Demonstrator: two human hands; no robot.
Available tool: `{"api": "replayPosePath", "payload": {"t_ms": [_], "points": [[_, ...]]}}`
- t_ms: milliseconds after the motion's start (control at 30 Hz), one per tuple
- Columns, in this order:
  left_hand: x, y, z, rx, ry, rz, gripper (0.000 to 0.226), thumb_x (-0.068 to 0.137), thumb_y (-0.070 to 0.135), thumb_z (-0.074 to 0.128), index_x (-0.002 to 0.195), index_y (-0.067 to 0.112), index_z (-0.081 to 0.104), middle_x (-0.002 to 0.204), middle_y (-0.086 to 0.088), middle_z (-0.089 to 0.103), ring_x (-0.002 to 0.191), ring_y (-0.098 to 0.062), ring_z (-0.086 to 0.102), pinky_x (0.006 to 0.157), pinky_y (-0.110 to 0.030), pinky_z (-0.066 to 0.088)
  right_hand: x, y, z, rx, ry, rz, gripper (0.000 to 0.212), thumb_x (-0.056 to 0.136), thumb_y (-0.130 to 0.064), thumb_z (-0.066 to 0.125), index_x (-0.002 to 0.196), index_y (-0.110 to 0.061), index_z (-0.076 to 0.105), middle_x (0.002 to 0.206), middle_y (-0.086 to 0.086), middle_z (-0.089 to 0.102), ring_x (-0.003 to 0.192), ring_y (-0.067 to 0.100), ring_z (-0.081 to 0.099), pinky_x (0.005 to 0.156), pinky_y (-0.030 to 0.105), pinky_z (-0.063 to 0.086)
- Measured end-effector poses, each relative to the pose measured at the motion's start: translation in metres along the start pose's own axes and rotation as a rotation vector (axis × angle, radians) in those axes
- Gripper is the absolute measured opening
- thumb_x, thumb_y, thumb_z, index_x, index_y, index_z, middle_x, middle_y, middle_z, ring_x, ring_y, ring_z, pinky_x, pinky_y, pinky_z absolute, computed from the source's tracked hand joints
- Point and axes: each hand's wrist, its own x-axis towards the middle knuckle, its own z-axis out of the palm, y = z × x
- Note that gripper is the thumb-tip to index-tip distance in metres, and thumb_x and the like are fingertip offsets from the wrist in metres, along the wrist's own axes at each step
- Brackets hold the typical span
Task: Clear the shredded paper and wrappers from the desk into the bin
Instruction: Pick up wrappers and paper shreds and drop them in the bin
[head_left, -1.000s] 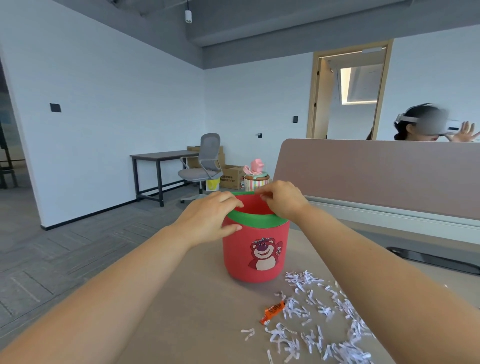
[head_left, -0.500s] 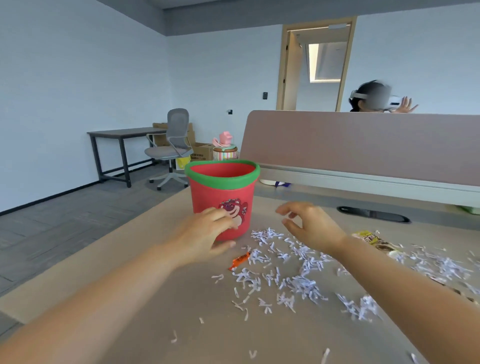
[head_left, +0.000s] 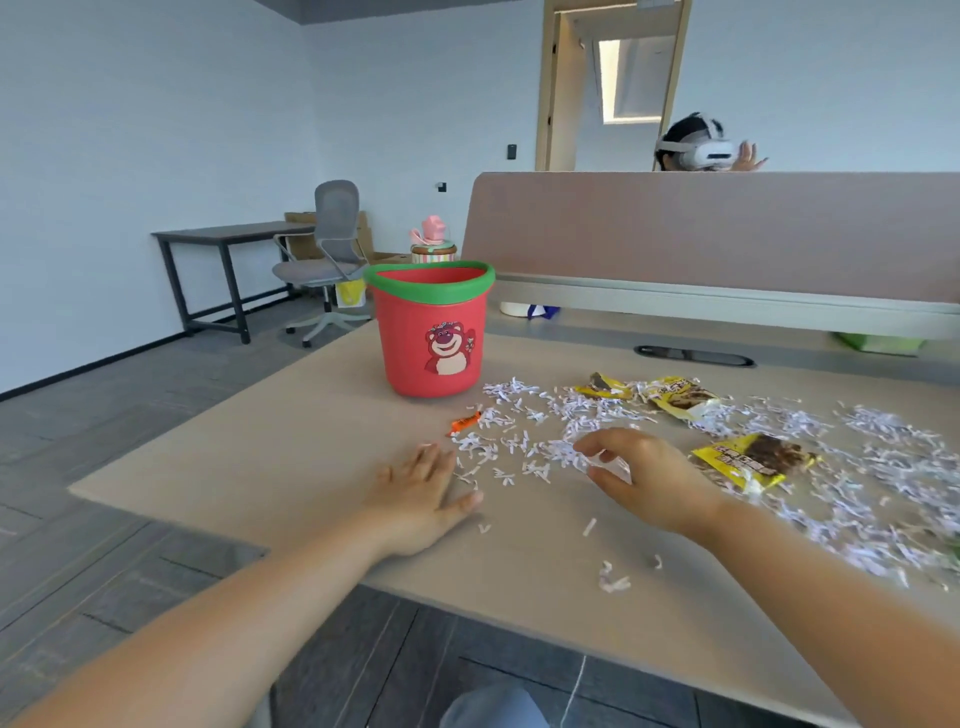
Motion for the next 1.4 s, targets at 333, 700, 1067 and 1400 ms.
{"api": "replayPosePath", "payload": {"t_ms": [333, 700, 1067, 1400], "points": [[0.011, 0.075, -0.002, -0.207, -0.012, 0.261, 0.072, 0.091, 0.059, 0.025, 0.146, 0.026, -0.006, 0.157, 0.0, -0.008, 0.145, -0.016, -0.008, 0.119, -0.041, 0.002, -0.096, 0.005, -0.011, -0.107, 0.031, 0.259, 0.069, 0.075, -0.06, 0.055, 0.132, -0.024, 0.039, 0.141, -0.002, 0.041, 0.132, 0.021, 0.033, 0.109, 0.042, 0.032], [-0.008, 0.051, 0.006, 0.039, -0.045, 0.308, 0.111, 0.057, 0.091, 0.016, 0.143, 0.028, -0.018, 0.154, 0.003, -0.025, 0.141, -0.019, -0.023, 0.116, -0.051, -0.006, -0.05, -0.002, 0.026, -0.414, -0.113, 0.494, 0.107, 0.064, -0.087, 0.027, 0.145, -0.026, -0.006, 0.156, 0.003, -0.014, 0.141, 0.029, -0.021, 0.11, 0.063, -0.01], [0.087, 0.09, -0.009, 0.153, 0.047, 0.323, 0.096, 0.07, 0.083, 0.028, 0.139, 0.039, -0.021, 0.15, 0.006, -0.032, 0.133, -0.026, -0.038, 0.108, -0.063, -0.01, -0.014, 0.059, 0.006, -0.51, -0.141, 0.465, 0.101, 0.063, -0.088, 0.026, 0.142, -0.037, -0.011, 0.155, 0.001, -0.02, 0.139, 0.034, -0.024, 0.112, 0.061, -0.008], [0.158, 0.078, -0.016, 0.134, 0.04, 0.267, 0.091, 0.069, 0.084, 0.029, 0.137, 0.047, -0.021, 0.151, 0.007, -0.031, 0.136, -0.032, -0.034, 0.106, -0.067, -0.005, 0.056, 0.105, 0.016, -0.428, -0.226, 0.436, 0.086, 0.07, -0.082, 0.026, 0.141, -0.043, -0.004, 0.156, -0.004, -0.017, 0.142, 0.035, -0.015, 0.111, 0.066, 0.003]]}}
